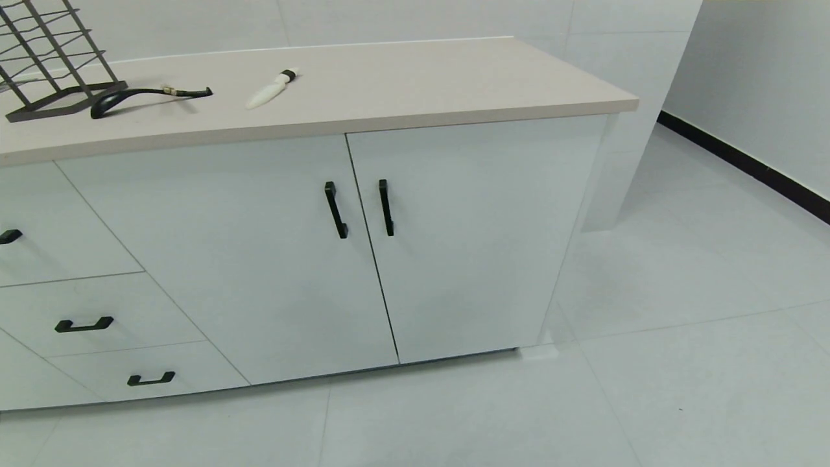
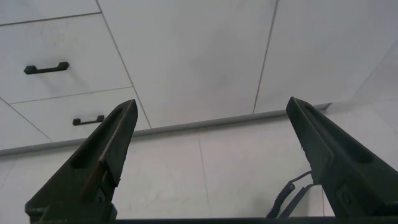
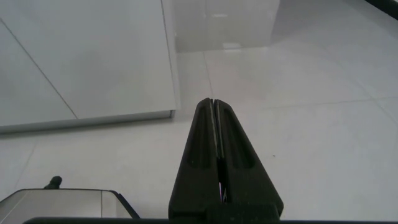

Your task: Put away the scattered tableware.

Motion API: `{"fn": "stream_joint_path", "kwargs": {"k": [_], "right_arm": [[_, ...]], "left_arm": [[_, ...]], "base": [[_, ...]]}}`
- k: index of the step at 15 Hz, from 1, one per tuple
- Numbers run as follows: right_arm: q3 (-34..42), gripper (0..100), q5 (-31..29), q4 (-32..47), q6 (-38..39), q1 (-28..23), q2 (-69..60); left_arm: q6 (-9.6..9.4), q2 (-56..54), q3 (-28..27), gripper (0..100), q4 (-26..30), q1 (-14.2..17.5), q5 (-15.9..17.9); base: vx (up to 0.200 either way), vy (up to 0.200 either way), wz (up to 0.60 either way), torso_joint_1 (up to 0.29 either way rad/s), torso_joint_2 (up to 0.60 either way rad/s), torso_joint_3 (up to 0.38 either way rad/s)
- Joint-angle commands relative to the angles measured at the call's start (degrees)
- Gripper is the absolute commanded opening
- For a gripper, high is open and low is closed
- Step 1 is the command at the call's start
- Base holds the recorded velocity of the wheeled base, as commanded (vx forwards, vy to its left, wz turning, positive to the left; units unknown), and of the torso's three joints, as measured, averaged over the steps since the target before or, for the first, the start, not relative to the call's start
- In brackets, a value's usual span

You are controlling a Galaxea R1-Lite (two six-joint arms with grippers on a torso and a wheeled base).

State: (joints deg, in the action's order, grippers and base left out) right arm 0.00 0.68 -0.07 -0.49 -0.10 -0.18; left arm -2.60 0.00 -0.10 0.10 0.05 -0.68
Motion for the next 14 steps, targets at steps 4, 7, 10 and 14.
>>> {"fn": "stream_joint_path", "kwargs": {"k": [4, 7, 10, 14], "right_arm": [[0.0, 0, 0.11, -0.01, -0.04, 0.01, 0.18], [0.0, 0, 0.02, -0.01, -0.04, 0.01, 0.18], [0.0, 0, 0.02, -0.01, -0.04, 0.01, 0.18], [0.0, 0, 0.02, -0.01, -0.04, 0.01, 0.18]], "left_arm": [[0.05, 0.0, 0.01, 100, -0.01, 0.04, -0.02], [0.05, 0.0, 0.01, 100, -0.01, 0.04, -0.02], [0.05, 0.0, 0.01, 100, -0.1, 0.04, -0.02], [0.14, 0.0, 0.01, 100, -0.1, 0.04, -0.02]], "base": [[0.0, 0.2, 0.0, 0.004, 0.0, 0.004], [0.0, 0.2, 0.0, 0.007, 0.0, -0.001], [0.0, 0.2, 0.0, 0.001, 0.0, 0.002], [0.0, 0.2, 0.0, 0.004, 0.0, 0.001]]}}
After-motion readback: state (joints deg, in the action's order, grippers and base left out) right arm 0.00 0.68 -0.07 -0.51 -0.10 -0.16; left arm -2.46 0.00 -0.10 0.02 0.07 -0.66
